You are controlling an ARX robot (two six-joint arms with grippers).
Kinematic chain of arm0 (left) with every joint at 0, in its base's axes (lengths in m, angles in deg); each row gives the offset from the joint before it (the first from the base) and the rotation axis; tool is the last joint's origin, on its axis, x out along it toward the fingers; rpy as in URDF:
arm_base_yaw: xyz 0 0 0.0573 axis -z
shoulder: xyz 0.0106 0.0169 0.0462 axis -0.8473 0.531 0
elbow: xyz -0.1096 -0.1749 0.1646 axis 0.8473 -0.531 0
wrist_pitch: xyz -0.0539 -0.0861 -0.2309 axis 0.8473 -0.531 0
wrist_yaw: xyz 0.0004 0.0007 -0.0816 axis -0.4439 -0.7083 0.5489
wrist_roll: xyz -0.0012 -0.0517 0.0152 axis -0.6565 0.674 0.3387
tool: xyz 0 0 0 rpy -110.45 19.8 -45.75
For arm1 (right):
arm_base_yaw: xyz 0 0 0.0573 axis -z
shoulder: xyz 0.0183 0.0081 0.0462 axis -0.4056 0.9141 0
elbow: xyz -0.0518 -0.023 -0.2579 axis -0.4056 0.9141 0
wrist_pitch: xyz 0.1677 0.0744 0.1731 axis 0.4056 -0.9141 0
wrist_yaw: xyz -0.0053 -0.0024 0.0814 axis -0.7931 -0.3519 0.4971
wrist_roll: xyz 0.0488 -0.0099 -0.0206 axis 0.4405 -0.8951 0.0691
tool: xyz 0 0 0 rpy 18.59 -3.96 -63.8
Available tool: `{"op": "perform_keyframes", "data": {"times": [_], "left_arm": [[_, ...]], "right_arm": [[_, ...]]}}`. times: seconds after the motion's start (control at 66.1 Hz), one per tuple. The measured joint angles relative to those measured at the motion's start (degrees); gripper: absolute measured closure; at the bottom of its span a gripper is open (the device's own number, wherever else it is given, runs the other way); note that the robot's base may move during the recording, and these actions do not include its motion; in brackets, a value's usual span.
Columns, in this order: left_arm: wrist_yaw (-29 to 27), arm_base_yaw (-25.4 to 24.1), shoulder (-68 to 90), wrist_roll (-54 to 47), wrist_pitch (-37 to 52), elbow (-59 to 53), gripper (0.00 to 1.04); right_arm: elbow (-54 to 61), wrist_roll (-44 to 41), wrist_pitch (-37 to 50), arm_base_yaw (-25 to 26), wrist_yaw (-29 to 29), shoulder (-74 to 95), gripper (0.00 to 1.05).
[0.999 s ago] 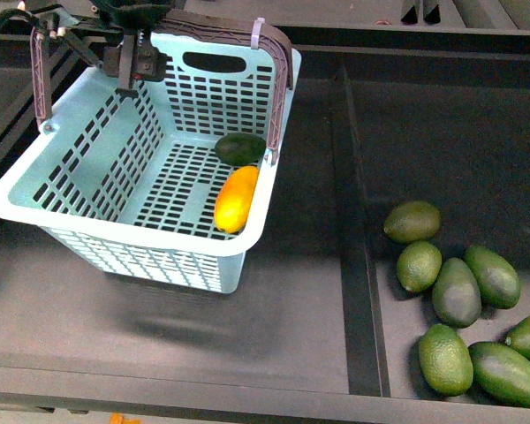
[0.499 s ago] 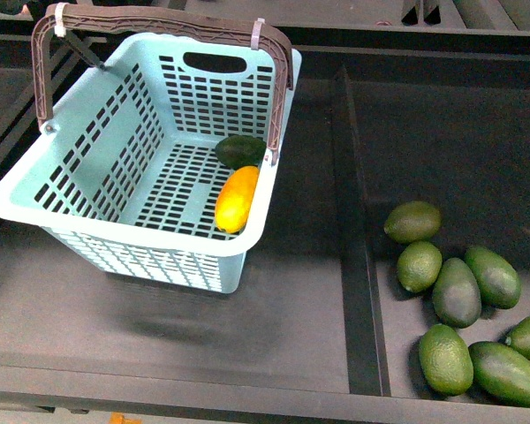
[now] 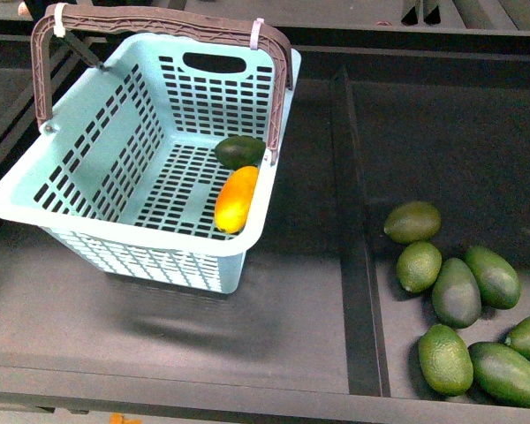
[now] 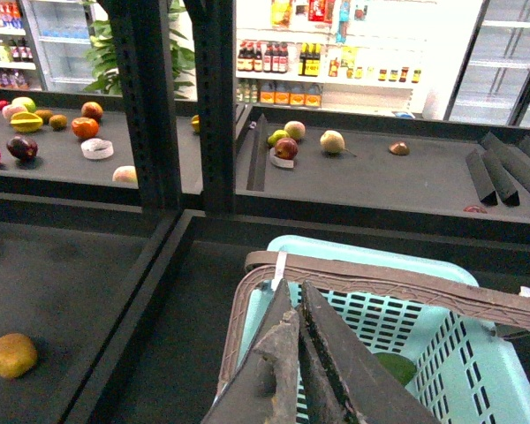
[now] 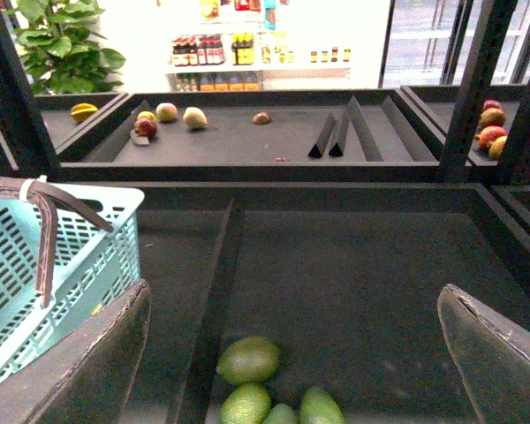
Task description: Pick mango and avocado into basket
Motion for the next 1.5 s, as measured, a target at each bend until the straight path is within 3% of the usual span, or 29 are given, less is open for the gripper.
{"op": "perform_keyframes", "data": {"times": [0.272, 0.318, 0.53, 0.893, 1.498], "left_arm": [[3.0, -3.0, -12.6, -0.7, -2.3, -9.9, 1.02], [6.3, -5.3, -15.0, -0.8, -3.5, -11.2, 1.02], [7.0, -7.1, -21.5, -0.9, -4.3, -16.3, 1.02], [7.0, -7.1, -44.5, -0.9, -24.5, -18.8, 1.02], [7.0, -7.2, -62.3, -0.9, -41.8, -18.8, 1.02]], "right_arm": [[0.0, 0.0, 0.0, 0.0, 0.0, 0.0, 0.09], [0.0, 0.0, 0.0, 0.0, 0.0, 0.0, 0.09], [0.0, 0.0, 0.0, 0.0, 0.0, 0.0, 0.09], [0.0, 0.0, 0.0, 0.0, 0.0, 0.0, 0.09], [0.0, 0.0, 0.0, 0.0, 0.0, 0.0, 0.09]]}}
